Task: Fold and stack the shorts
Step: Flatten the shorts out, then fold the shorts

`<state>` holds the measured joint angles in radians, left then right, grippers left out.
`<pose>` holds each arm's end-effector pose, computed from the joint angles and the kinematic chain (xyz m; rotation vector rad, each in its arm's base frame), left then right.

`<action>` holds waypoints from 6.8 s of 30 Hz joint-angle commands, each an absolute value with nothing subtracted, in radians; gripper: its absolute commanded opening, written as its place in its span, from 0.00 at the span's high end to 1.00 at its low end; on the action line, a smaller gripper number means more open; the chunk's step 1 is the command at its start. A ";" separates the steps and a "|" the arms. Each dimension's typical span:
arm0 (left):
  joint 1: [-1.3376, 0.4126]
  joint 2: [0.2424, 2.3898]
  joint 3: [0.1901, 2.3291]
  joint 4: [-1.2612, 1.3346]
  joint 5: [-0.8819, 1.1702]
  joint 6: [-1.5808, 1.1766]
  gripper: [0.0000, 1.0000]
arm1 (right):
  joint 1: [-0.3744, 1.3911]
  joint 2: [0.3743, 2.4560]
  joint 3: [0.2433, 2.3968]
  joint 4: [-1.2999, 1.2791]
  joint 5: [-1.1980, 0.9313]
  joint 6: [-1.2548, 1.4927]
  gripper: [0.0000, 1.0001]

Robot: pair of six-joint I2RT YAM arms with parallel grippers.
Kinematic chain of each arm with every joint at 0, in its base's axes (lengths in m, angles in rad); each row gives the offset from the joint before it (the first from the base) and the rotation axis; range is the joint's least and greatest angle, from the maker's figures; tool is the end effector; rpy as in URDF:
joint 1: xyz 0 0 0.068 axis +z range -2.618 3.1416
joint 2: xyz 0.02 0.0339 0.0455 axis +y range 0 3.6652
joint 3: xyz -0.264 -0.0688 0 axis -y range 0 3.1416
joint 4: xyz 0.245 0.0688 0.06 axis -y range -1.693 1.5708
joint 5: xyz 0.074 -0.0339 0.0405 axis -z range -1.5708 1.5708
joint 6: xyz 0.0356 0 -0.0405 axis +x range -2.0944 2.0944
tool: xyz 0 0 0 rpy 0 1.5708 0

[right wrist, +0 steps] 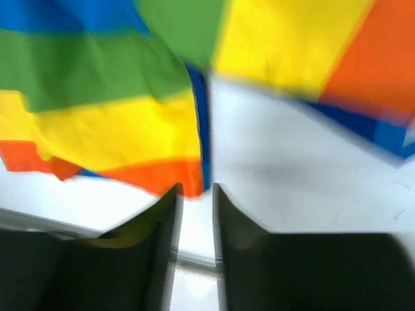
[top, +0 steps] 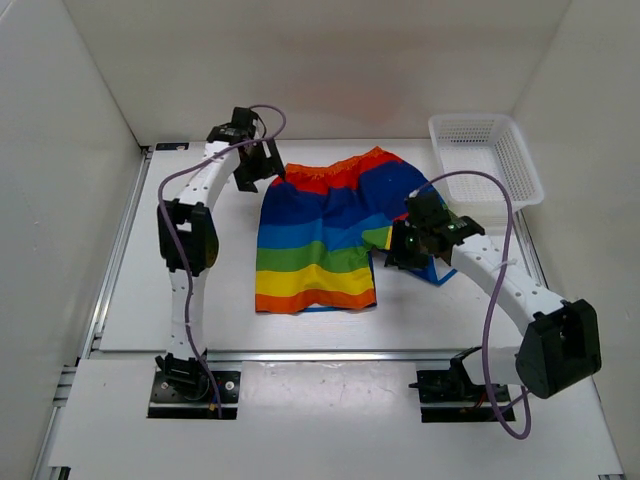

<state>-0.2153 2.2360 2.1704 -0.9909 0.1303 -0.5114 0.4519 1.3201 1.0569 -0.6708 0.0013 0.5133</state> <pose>0.4729 -0.1082 0.2699 -0.3494 2.6539 -0.4134 0.2446 0.1187 0.2753 0.0788 2.5484 0.3885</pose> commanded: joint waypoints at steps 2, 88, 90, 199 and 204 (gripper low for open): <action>-0.242 2.318 2.264 -1.055 0.022 -0.477 0.05 | 0.459 1.207 0.977 -0.681 -0.037 0.578 0.40; -0.012 1.640 1.304 -0.856 0.071 -0.577 0.90 | 0.616 1.438 1.103 -0.696 0.089 0.580 1.00; -0.012 1.640 1.304 -0.856 0.071 -0.586 0.90 | 0.653 1.407 1.045 -0.715 0.112 0.639 1.00; 0.071 1.836 1.255 -0.785 0.207 -0.512 0.04 | 0.508 1.341 0.918 -0.617 -0.149 0.682 0.21; 0.060 1.896 1.279 -0.775 0.207 -0.492 0.58 | 0.517 1.299 0.905 -0.604 -0.127 0.804 0.21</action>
<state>0.0673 1.8969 1.2526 -0.7979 0.1818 -0.5179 0.5117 1.3224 0.8860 -0.6613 -0.0856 0.6949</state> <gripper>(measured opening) 0.493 0.789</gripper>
